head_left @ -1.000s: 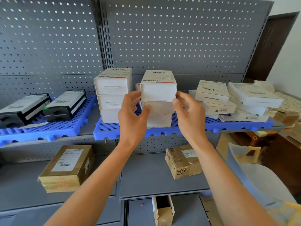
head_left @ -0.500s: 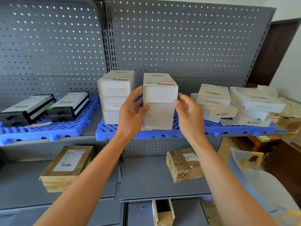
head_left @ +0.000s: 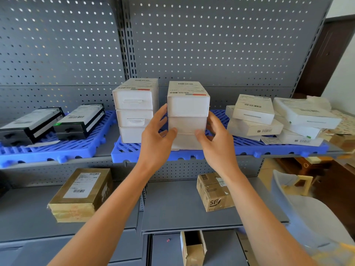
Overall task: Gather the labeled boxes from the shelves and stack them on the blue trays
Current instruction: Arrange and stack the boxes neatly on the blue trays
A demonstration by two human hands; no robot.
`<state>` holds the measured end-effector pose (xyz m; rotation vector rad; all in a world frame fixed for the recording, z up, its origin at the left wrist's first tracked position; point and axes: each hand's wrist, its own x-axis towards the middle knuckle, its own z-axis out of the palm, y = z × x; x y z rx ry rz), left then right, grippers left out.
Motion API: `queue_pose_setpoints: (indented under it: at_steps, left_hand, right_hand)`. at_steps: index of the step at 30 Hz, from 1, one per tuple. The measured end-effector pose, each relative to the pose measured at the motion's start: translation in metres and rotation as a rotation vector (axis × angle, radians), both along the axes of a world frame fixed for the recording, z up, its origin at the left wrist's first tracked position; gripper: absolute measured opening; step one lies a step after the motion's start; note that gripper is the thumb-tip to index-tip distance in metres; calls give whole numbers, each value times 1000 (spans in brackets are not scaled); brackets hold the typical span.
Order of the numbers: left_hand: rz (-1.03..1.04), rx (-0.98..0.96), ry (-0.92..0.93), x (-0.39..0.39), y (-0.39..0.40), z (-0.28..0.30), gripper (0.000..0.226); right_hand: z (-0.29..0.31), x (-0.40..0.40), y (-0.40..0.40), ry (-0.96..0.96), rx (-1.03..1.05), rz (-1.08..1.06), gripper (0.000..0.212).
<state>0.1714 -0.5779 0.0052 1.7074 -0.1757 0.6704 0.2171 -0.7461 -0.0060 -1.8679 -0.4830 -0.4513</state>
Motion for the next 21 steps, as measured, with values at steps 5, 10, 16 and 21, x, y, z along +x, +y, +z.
queue_pose_setpoints:
  at_steps: [5, 10, 16, 21]
  left_hand:
    - [69, 92, 31, 1, 2, -7, 78]
    - [90, 100, 38, 3, 2, -7, 79]
    - [71, 51, 12, 5, 0, -3, 79]
    - [72, 33, 1, 12, 0, -2, 74]
  right_hand:
    - [-4, 0, -1, 32, -42, 31, 71]
    - [-4, 0, 1, 24, -3, 53, 67]
    - [-1, 1, 3, 17, 57, 54, 60]
    - [2, 11, 2, 7, 25, 45, 57]
